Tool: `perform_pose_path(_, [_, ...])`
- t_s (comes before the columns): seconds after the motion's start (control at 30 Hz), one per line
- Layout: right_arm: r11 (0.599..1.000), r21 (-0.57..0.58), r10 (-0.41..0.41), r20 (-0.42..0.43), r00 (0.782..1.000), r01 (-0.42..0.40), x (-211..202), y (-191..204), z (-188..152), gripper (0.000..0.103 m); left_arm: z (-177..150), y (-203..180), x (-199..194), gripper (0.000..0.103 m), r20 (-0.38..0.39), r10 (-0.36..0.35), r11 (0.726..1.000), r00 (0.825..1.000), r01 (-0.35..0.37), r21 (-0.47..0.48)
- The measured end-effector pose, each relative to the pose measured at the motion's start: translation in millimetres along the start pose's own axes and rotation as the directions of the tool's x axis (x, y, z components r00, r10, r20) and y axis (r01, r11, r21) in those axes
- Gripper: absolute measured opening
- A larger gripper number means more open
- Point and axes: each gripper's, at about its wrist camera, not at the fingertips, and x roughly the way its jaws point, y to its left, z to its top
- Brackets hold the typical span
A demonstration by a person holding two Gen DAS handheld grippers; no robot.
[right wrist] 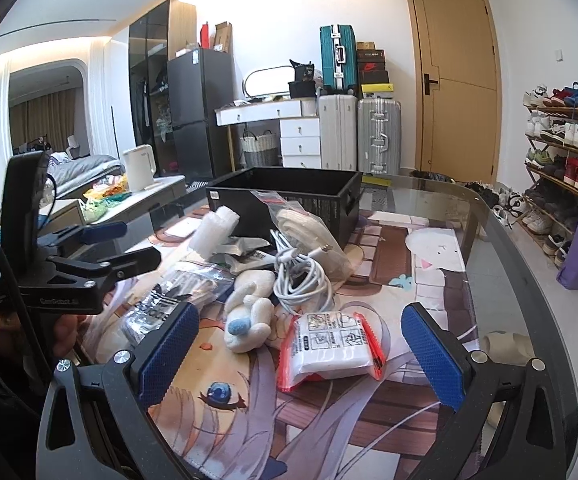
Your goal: Organize soft objects
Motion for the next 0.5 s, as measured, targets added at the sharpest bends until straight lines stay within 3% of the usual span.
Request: perform_pose_path(0.5, [0.996, 0.005, -0.088, -0.109, 0.990, 0.089, 17.1, -14.8, -0.9, 0.103, -2.1, -1.8, -0.9, 0.103, -0.002, 0.000, 1.000, 1.000, 0.000, 0.012])
